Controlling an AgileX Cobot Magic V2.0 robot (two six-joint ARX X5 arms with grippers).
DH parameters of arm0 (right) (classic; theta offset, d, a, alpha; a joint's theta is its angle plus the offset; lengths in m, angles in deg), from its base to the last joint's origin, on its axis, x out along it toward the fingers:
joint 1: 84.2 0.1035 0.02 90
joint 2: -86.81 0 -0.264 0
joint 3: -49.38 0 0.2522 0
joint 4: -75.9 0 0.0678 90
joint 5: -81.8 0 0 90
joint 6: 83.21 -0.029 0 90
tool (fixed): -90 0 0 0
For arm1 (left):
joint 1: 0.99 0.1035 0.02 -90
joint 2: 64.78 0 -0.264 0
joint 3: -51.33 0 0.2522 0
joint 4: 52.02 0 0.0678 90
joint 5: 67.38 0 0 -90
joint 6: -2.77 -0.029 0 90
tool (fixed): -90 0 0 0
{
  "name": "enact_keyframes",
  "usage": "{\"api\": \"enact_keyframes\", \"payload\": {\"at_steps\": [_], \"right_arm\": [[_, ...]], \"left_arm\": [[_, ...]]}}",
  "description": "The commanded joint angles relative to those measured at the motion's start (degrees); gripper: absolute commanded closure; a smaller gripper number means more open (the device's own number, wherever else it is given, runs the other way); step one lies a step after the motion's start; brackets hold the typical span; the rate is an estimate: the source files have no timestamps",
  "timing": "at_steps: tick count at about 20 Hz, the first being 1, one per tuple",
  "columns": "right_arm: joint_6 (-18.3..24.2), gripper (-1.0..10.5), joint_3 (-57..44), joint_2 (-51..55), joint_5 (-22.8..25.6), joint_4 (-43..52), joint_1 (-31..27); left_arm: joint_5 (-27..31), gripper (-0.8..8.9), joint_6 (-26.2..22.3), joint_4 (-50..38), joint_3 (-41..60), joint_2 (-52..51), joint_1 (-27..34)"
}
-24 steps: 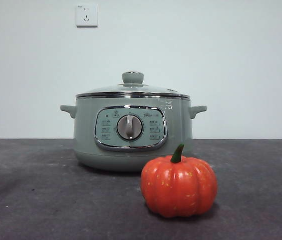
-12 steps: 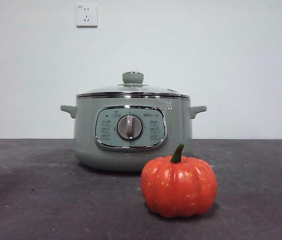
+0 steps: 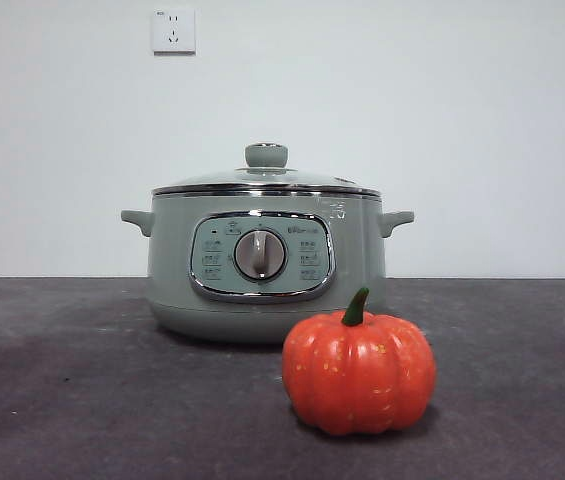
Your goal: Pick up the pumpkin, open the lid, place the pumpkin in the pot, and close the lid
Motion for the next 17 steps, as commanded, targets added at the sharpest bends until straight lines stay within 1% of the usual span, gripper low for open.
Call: {"api": "enact_keyframes", "payload": {"at_steps": [1,5,8,10,13,17], "right_arm": [[-1.5,2.2,0.2,-1.1,-0.2,1.4,1.2],[-1.7,2.2,0.2,-5.6,0.0,3.7,5.0],[-1.9,2.2,0.2,-10.6,1.1,7.1,9.6],[-1.7,2.2,0.2,-14.4,4.7,9.7,13.4],[-1.1,2.1,0.2,-20.6,11.6,14.8,20.1],[-1.1,2.1,0.2,-28.1,16.7,20.5,26.2]], "left_arm": [[-0.1,-0.11,-0.7,-0.2,0.0,0.0,-0.1],[-0.1,-0.11,-0.6,-0.2,0.0,0.0,-0.1],[-0.1,-0.11,-0.6,-0.2,0.0,0.0,-0.1],[-0.1,-0.11,-0.6,-0.2,0.0,0.0,-0.1],[-0.1,-0.11,-0.6,-0.2,0.0,0.0,-0.1],[-0.1,-0.11,-0.6,-0.2,0.0,0.0,-0.1]]}}
